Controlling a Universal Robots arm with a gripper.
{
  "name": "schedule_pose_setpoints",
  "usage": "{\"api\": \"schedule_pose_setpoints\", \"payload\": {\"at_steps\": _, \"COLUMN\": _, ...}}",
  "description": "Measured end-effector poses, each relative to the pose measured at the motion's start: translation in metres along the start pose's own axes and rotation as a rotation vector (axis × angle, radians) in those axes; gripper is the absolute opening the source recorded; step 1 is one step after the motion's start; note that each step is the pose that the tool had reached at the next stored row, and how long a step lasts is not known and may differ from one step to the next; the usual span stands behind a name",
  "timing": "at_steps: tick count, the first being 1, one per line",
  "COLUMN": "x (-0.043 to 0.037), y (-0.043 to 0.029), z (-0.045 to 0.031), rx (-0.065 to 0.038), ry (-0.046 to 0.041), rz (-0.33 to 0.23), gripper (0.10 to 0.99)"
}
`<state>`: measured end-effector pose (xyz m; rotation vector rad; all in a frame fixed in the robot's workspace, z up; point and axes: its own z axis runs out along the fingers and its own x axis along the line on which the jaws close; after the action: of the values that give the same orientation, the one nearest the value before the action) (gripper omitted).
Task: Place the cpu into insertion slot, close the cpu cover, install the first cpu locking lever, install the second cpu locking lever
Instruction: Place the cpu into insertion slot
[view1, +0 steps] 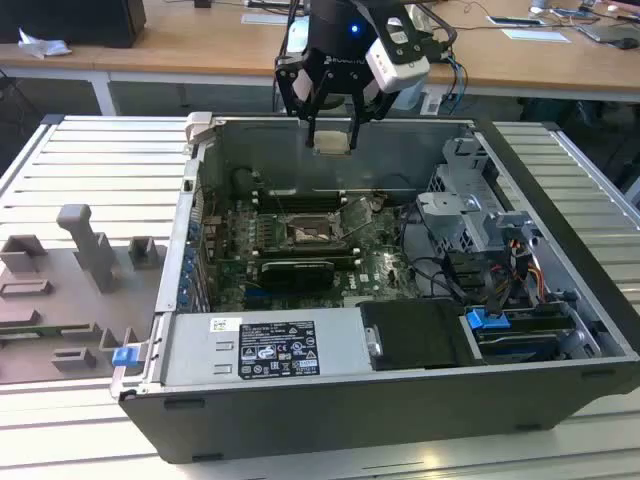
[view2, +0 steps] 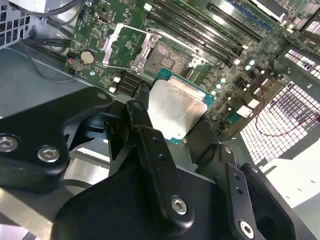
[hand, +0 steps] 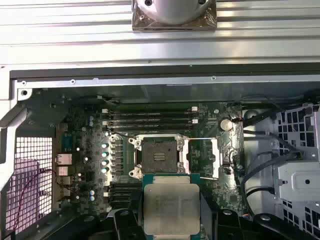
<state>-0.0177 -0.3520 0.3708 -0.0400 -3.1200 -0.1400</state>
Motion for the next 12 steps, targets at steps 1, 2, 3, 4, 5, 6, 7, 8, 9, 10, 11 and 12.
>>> {"api": "schedule_pose_setpoints", "payload": {"at_steps": 1, "x": 0.0000, "y": 0.0000, "z": 0.0000, "rx": 0.000, "ry": -0.0005, "rz": 0.005, "gripper": 0.545}}
{"api": "schedule_pose_setpoints", "payload": {"at_steps": 2, "x": 0.0000, "y": 0.0000, "z": 0.0000, "rx": 0.000, "ry": -0.0015, "rz": 0.017, "gripper": 0.545}}
{"api": "schedule_pose_setpoints", "payload": {"at_steps": 3, "x": 0.0000, "y": 0.0000, "z": 0.0000, "rx": 0.000, "ry": -0.0023, "rz": 0.025, "gripper": 0.545}}
{"api": "schedule_pose_setpoints", "payload": {"at_steps": 4, "x": 0.0000, "y": 0.0000, "z": 0.0000, "rx": -0.001, "ry": -0.0027, "rz": 0.030, "gripper": 0.545}}
{"api": "schedule_pose_setpoints", "payload": {"at_steps": 5, "x": 0.0000, "y": 0.0000, "z": 0.0001, "rx": -0.001, "ry": -0.0034, "rz": 0.038, "gripper": 0.545}}
{"api": "schedule_pose_setpoints", "payload": {"at_steps": 6, "x": 0.0000, "y": 0.0000, "z": 0.0000, "rx": -0.001, "ry": -0.0044, "rz": 0.049, "gripper": 0.545}}
{"api": "schedule_pose_setpoints", "payload": {"at_steps": 7, "x": 0.0000, "y": 0.0000, "z": 0.0000, "rx": -0.001, "ry": -0.0048, "rz": 0.054, "gripper": 0.545}}
{"api": "schedule_pose_setpoints", "payload": {"at_steps": 8, "x": 0.0000, "y": 0.0000, "z": 0.0000, "rx": -0.001, "ry": -0.0054, "rz": 0.061, "gripper": 0.545}}
{"api": "schedule_pose_setpoints", "payload": {"at_steps": 9, "x": 0.0000, "y": 0.0000, "z": 0.0000, "rx": -0.001, "ry": -0.0057, "rz": 0.063, "gripper": 0.545}}
{"api": "schedule_pose_setpoints", "payload": {"at_steps": 10, "x": 0.0000, "y": 0.0000, "z": 0.0000, "rx": -0.001, "ry": -0.0058, "rz": 0.065, "gripper": 0.545}}
{"api": "schedule_pose_setpoints", "payload": {"at_steps": 11, "x": 0.0000, "y": 0.0000, "z": 0.0000, "rx": -0.001, "ry": -0.0061, "rz": 0.069, "gripper": 0.545}}
{"api": "schedule_pose_setpoints", "payload": {"at_steps": 12, "x": 0.0000, "y": 0.0000, "z": 0.0000, "rx": -0.001, "ry": -0.0065, "rz": 0.072, "gripper": 0.545}}
